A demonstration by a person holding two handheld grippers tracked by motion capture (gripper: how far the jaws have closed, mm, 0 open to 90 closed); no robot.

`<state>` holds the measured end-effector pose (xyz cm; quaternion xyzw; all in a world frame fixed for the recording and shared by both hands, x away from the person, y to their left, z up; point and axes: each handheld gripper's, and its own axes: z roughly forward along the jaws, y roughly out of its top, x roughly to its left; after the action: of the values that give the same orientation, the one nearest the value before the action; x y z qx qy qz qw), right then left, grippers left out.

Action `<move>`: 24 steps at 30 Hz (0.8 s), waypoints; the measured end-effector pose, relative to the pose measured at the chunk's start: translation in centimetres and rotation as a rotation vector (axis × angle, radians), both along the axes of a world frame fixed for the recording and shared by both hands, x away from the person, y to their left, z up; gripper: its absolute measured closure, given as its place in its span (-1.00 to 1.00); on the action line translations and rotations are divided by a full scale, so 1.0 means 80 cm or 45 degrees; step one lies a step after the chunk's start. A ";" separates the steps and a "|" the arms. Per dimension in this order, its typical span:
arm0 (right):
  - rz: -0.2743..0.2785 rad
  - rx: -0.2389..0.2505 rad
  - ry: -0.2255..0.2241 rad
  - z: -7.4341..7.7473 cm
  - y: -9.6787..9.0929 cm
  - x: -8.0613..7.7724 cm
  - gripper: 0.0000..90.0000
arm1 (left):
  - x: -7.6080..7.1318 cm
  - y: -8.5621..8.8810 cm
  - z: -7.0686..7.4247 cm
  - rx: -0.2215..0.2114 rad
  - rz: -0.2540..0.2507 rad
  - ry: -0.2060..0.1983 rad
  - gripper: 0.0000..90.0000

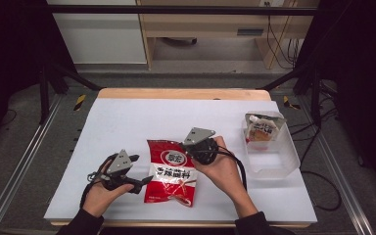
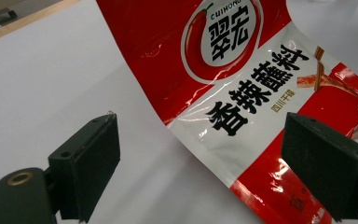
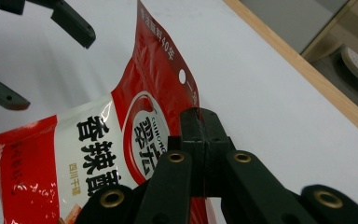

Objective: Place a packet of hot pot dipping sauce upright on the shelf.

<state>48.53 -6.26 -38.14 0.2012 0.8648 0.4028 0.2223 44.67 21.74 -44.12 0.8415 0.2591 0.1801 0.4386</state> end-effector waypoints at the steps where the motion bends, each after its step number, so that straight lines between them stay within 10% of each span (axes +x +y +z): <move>1: 0.006 -0.011 -0.004 0.000 0.003 0.000 1.00 | 0.000 0.000 0.001 -0.007 0.003 0.001 -0.73; 24: 0.062 0.053 -0.086 0.021 0.011 -0.026 1.00 | 0.001 0.004 0.021 -0.050 0.025 -0.038 -0.45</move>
<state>46.44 -5.38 -36.46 0.1710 0.8529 0.4325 0.2372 44.77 22.06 -42.41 0.8272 0.2643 0.1918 0.4572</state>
